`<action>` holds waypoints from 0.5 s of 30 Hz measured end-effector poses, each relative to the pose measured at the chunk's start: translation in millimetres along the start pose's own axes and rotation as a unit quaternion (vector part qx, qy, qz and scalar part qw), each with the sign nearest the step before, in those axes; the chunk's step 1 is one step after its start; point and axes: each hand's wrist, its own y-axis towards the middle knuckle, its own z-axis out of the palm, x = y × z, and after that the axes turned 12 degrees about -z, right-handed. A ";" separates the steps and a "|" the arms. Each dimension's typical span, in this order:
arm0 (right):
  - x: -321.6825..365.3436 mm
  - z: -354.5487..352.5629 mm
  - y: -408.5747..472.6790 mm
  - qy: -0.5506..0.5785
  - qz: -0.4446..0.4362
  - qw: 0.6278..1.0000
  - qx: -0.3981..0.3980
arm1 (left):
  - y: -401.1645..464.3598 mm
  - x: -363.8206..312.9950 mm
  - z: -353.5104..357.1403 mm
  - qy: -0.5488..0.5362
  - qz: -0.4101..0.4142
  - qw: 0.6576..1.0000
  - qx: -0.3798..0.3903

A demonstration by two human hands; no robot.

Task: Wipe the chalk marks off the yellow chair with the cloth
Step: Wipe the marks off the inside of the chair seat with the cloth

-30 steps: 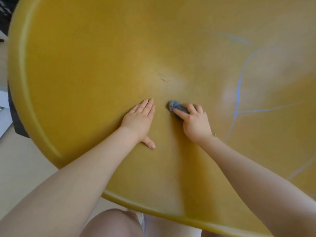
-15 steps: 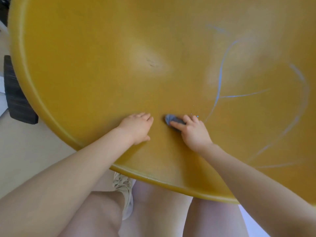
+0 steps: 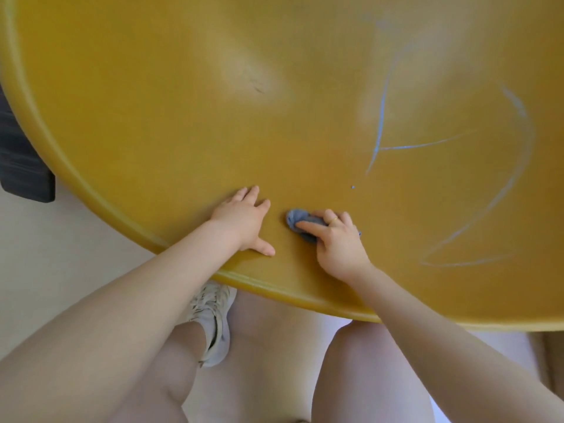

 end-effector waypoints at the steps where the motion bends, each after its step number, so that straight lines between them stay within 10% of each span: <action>1: 7.5 0.7 -11.0 0.010 -0.013 1.000 0.015 | -0.7 -1.8 -0.3 0.001 -0.002 1.000 0.002; 7: 1.0 -3.3 -11.8 -0.037 -0.042 0.998 0.005 | -2.0 -5.0 2.5 0.005 -0.011 1.000 0.007; 15: -82.3 -27.8 48.9 -0.166 0.131 0.977 -0.028 | 4.6 -17.0 14.6 0.013 -0.016 1.000 -0.017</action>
